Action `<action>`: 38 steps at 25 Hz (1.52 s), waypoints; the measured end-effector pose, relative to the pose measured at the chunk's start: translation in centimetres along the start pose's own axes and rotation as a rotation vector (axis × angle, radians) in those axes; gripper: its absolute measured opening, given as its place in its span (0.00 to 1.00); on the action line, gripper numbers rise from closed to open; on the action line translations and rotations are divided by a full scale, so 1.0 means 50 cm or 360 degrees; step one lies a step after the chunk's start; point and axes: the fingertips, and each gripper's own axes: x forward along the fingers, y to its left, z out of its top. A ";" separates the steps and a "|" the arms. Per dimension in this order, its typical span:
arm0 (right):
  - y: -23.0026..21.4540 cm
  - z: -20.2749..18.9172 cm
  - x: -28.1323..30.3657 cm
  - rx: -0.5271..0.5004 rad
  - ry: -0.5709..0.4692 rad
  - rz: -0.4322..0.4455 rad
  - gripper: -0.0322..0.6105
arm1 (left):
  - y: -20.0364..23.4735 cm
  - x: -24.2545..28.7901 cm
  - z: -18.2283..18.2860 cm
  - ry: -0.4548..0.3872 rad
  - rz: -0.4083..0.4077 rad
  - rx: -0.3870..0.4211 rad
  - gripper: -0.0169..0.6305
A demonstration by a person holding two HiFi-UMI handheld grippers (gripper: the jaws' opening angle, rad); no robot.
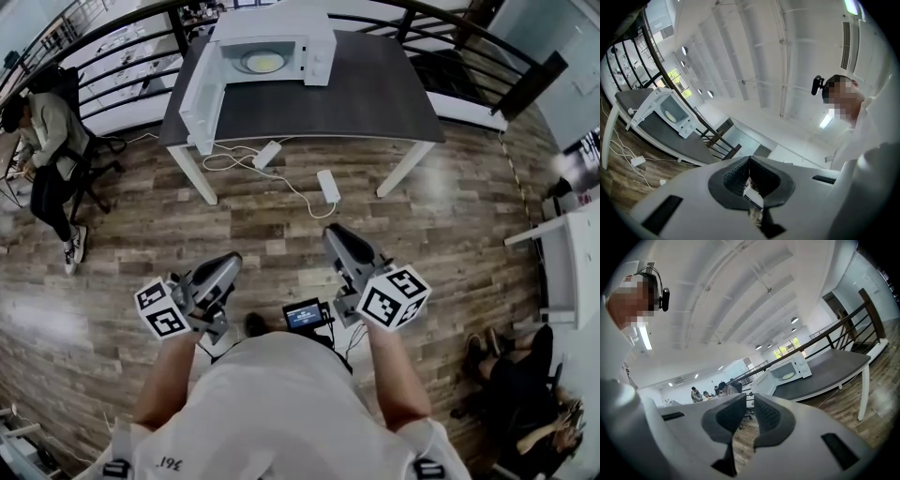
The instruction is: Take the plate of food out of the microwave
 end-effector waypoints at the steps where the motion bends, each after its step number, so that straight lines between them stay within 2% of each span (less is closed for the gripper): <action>1: -0.001 0.000 -0.001 -0.0001 -0.0004 -0.0011 0.10 | 0.000 0.000 0.000 0.0000 0.0001 -0.0002 0.04; 16: -0.029 0.000 -0.013 -0.0002 -0.0020 -0.0106 0.10 | 0.002 0.015 -0.008 0.0028 0.0014 -0.0012 0.04; 29: -0.049 -0.001 -0.006 -0.0002 0.0000 -0.0115 0.10 | 0.014 0.019 -0.017 0.0065 0.0039 -0.0026 0.04; 38: -0.053 -0.025 0.006 -0.0024 0.0048 -0.0079 0.10 | 0.014 0.034 -0.023 0.0044 0.0062 -0.0012 0.04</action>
